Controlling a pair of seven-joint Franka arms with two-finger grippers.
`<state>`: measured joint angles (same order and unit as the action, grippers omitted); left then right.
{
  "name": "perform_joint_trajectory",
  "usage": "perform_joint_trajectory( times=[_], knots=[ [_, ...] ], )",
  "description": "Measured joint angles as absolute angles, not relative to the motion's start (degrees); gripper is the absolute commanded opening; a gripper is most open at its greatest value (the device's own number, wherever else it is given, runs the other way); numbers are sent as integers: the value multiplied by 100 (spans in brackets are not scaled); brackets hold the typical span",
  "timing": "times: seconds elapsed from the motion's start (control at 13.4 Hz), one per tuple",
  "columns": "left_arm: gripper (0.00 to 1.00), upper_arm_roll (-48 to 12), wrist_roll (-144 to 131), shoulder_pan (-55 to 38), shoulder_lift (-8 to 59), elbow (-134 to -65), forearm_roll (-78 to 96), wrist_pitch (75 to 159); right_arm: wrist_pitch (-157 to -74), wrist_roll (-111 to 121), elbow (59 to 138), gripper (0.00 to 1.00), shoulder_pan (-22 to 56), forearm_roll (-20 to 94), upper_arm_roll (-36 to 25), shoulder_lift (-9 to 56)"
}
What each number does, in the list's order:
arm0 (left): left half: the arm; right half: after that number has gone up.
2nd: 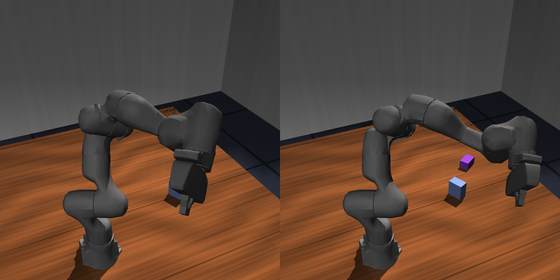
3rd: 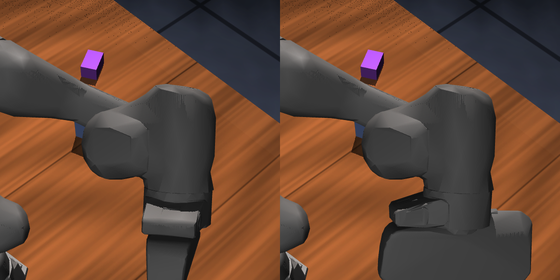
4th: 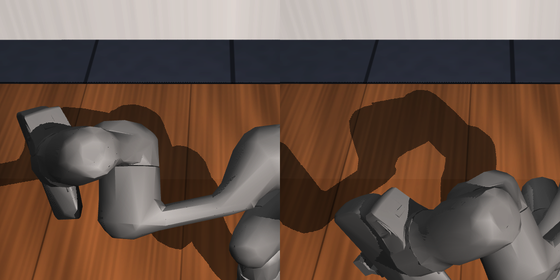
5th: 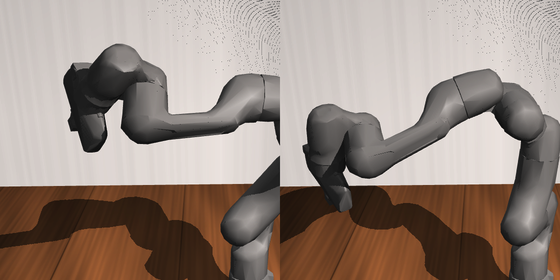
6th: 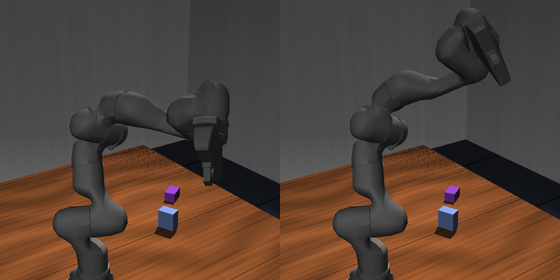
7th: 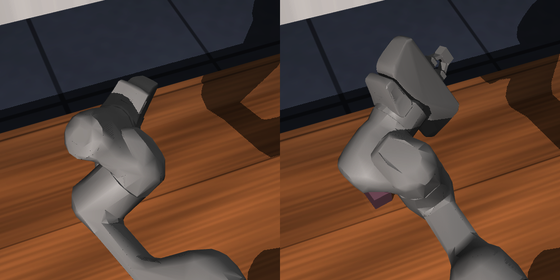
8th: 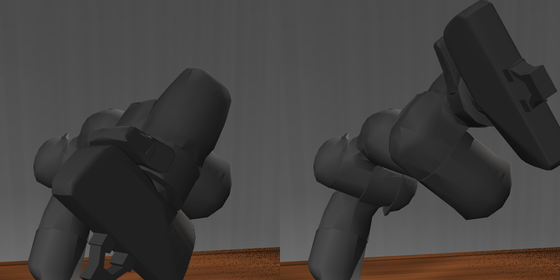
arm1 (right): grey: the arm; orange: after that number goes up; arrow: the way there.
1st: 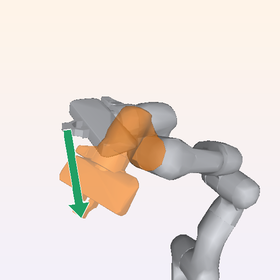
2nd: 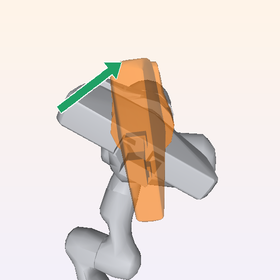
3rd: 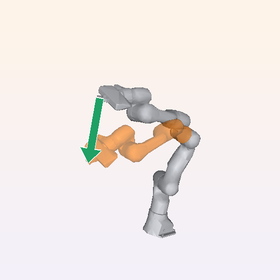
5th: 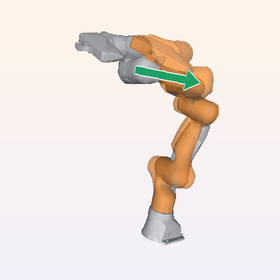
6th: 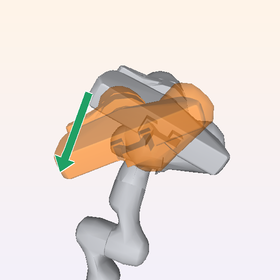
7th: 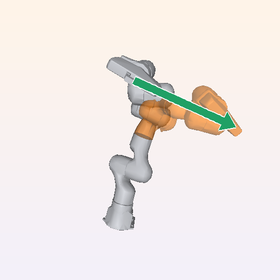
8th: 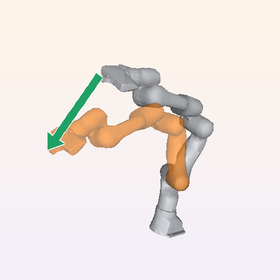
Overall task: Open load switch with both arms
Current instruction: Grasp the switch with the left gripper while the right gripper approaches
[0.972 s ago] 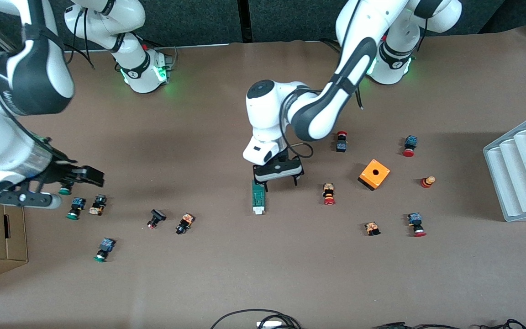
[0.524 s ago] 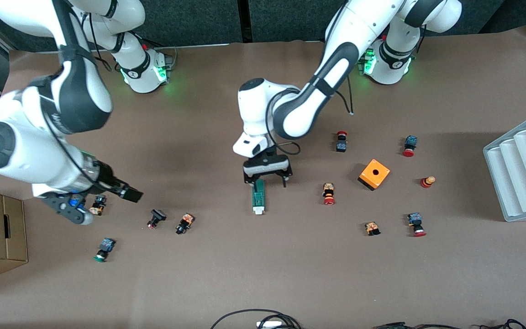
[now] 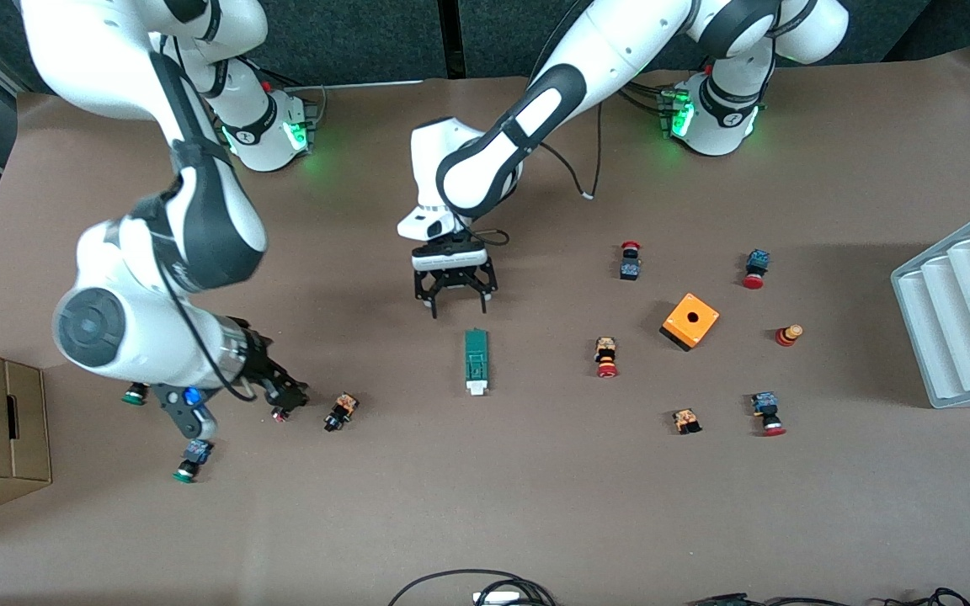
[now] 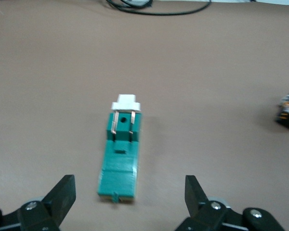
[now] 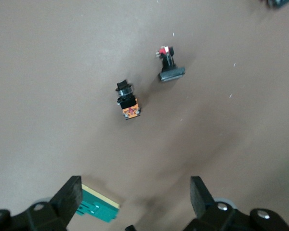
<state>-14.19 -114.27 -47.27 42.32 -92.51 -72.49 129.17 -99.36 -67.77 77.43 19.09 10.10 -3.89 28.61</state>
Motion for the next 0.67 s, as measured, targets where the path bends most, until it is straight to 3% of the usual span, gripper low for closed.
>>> perform_joint_trajectory(
  times=[0.67],
  knots=[
    [100, -1419, -13275, -4953, 5087, -9242, -9372, 11988, -10388, -9276, 7462, 100, 2036, 1514, 53, 3246]
  ],
)
